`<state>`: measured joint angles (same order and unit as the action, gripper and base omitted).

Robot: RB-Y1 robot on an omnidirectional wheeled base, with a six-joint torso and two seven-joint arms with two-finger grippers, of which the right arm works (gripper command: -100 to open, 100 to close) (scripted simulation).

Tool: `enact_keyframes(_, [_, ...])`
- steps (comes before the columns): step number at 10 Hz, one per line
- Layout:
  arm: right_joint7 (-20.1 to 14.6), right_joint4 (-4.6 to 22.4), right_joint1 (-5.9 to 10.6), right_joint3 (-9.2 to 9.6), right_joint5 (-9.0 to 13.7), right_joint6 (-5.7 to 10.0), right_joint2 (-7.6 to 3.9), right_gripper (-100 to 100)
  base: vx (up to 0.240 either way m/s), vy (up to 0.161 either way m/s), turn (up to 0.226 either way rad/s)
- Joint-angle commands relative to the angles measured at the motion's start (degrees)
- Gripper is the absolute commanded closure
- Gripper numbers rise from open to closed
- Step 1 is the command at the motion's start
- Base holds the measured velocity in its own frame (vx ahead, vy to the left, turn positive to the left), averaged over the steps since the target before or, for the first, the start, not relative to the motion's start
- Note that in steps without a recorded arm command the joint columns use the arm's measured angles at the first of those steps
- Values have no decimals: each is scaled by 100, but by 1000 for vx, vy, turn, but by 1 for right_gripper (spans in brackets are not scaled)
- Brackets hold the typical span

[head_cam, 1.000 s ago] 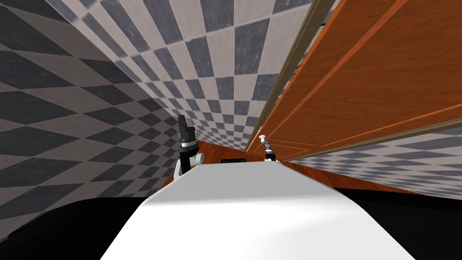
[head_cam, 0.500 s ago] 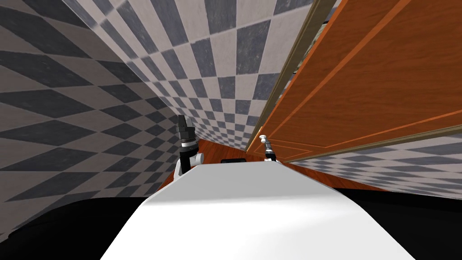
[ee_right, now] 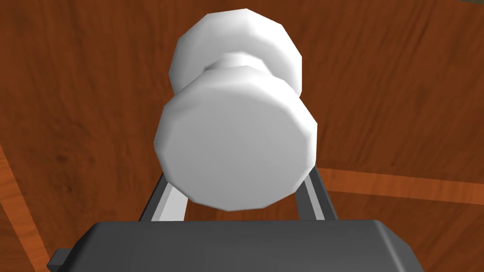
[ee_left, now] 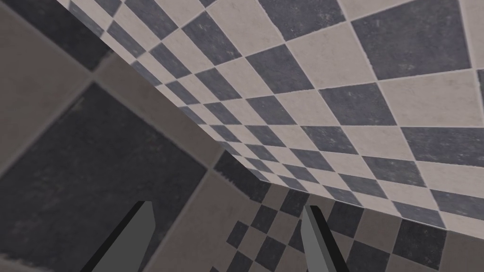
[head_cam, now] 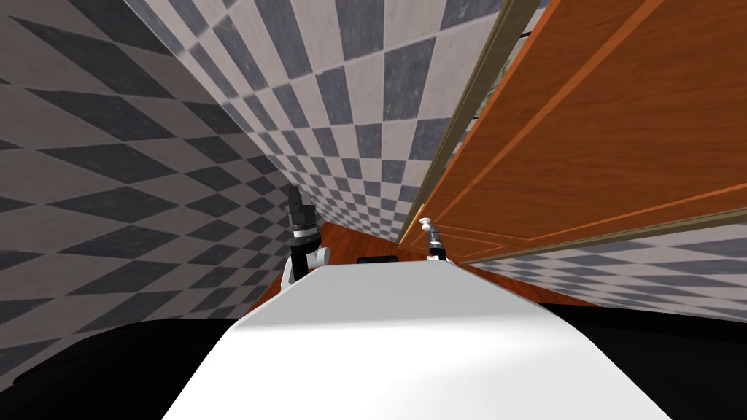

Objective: Pull the door open

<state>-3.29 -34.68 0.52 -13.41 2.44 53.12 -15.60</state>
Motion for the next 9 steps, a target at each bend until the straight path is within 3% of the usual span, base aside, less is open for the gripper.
enact_keyframes(1, [-286,-17,20,12,87,-3,15,100,-47,-17,84])
enact_keyframes(9, [-1375,18,80,16,483,-86,26,100,-58,-21,95])
